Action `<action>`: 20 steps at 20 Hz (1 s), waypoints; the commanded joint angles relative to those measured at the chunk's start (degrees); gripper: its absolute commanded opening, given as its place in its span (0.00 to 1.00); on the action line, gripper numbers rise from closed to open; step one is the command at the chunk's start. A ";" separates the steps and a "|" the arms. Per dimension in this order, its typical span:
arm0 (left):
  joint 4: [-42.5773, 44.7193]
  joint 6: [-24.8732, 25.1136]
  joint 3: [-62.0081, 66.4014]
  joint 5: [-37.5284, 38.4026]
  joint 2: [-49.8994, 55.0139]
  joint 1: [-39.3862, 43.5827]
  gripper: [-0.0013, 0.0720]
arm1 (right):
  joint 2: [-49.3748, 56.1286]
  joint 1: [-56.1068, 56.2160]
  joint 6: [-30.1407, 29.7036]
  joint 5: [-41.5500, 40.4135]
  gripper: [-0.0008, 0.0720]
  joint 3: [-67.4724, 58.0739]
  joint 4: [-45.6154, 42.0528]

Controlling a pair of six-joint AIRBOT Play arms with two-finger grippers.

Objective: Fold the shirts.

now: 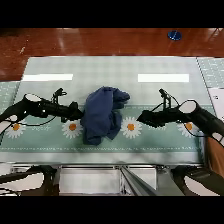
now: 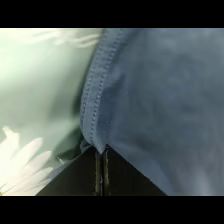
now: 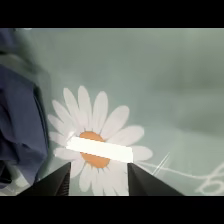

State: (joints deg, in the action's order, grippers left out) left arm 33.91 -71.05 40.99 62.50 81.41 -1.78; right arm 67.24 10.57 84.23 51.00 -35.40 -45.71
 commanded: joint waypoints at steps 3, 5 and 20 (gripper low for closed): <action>3.41 1.36 3.54 4.02 0.72 -0.44 0.04 | 12.48 5.14 -3.58 0.09 0.57 -6.73 6.62; 3.41 1.40 3.54 3.96 0.72 -0.44 0.04 | 16.81 8.20 -4.61 -0.11 0.57 -9.84 9.07; -0.72 0.68 16.13 5.66 -8.50 -8.59 0.04 | 15.85 10.36 -2.56 9.68 0.04 -37.88 -3.63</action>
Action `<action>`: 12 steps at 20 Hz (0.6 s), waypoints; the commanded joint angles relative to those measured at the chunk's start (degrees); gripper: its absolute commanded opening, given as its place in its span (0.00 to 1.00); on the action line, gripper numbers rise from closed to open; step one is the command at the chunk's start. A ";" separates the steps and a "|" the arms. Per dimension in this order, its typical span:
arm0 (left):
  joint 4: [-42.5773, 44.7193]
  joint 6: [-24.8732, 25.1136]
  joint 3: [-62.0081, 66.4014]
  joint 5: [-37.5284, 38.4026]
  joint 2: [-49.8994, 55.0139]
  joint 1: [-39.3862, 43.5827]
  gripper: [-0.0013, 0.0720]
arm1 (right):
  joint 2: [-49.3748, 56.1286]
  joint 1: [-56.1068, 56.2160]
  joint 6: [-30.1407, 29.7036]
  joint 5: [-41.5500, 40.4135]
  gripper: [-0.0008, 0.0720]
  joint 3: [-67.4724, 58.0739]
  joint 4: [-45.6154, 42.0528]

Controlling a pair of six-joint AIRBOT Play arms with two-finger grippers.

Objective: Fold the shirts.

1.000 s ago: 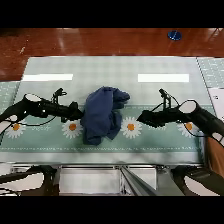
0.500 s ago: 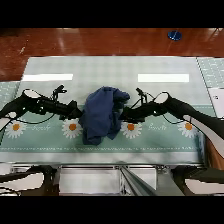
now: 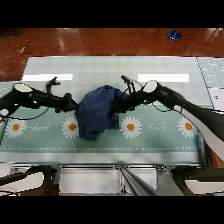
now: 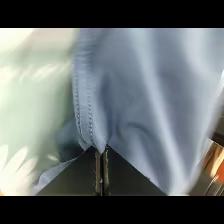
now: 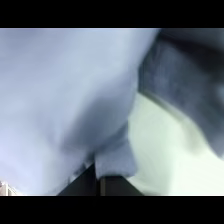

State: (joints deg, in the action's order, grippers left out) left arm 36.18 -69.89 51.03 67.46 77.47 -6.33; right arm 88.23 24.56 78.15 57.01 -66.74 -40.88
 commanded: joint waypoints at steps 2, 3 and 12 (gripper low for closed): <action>-8.09 -1.31 13.18 0.61 -9.55 -8.55 0.04 | -11.06 -7.76 6.58 5.55 0.04 -14.05 -14.51; -10.32 -1.44 16.20 0.55 -11.91 -10.10 0.04 | -13.88 -9.46 7.67 7.67 0.04 -18.71 -17.99; -11.76 -3.91 45.46 -0.31 -26.03 -16.74 0.04 | -33.38 -12.66 8.57 17.55 0.04 -45.11 -31.01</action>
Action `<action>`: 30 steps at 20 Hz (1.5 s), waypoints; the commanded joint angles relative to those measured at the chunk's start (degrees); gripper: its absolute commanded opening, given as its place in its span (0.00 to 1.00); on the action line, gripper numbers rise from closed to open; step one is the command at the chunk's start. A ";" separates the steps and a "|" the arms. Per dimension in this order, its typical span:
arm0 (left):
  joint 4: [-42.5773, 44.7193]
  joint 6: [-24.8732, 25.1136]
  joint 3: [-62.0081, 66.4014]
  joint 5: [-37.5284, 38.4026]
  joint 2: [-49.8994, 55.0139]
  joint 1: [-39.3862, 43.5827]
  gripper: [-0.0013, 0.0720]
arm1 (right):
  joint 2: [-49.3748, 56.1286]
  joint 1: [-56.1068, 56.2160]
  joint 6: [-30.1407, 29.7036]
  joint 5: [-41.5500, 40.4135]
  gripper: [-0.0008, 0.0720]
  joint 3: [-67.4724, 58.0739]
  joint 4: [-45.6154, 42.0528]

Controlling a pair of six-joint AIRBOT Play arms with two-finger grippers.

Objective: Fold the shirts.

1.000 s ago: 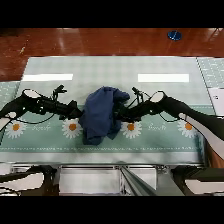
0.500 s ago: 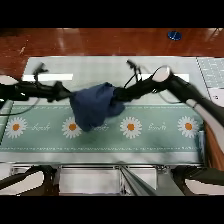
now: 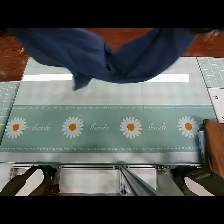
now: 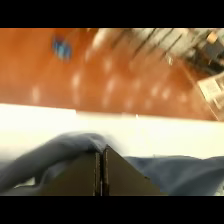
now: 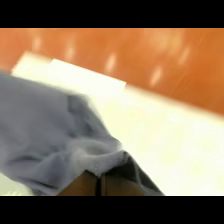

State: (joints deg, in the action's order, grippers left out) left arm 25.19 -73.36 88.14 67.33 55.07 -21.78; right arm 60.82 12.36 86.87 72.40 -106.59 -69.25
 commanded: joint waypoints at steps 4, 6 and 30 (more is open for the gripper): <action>4.57 -1.01 14.10 2.58 -9.14 -1.53 0.04 | -14.43 -0.46 -0.33 3.67 0.04 -5.25 -3.85; 12.76 -2.84 15.02 2.62 -13.35 -1.53 0.04 | -18.56 -0.48 0.17 4.55 0.04 -5.25 -4.87; 40.94 -17.77 -17.73 -18.25 9.92 13.94 0.04 | 2.34 -12.31 8.41 -22.01 0.04 46.73 -5.90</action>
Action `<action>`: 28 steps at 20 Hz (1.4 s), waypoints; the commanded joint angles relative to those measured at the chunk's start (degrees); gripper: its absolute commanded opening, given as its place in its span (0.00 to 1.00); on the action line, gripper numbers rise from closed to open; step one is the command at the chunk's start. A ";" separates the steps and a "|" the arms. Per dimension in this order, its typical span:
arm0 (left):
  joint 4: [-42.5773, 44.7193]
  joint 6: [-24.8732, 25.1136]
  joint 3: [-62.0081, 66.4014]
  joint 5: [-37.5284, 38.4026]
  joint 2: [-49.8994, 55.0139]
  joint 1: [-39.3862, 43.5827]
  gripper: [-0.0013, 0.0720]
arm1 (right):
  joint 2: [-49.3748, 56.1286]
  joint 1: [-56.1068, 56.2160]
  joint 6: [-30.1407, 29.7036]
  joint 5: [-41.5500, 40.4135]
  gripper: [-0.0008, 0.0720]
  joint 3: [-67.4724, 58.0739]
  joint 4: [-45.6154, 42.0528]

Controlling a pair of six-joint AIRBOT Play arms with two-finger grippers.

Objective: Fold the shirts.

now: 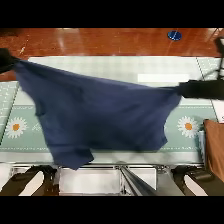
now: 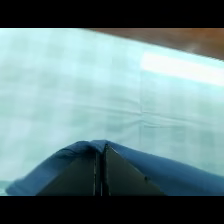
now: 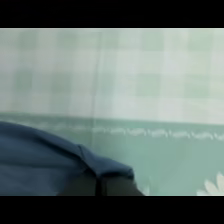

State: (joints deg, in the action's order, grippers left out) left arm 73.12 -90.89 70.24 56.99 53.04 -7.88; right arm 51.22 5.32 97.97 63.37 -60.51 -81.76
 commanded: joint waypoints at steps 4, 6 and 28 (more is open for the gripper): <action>-13.90 0.37 7.04 -7.13 26.21 1.60 0.04 | 30.82 -10.99 -9.49 -13.00 0.04 -12.22 21.79; -14.10 0.35 9.01 -6.01 30.16 2.95 0.12 | 36.57 -12.31 -9.40 -11.61 0.26 -17.51 26.84; -20.76 7.78 -30.01 10.82 26.14 -18.25 0.71 | 5.22 -33.70 -21.88 2.32 0.58 28.85 28.33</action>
State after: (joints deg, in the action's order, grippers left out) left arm 56.07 -82.96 42.50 71.61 78.22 -27.66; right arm 57.60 -28.53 77.06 66.02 -34.24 -55.33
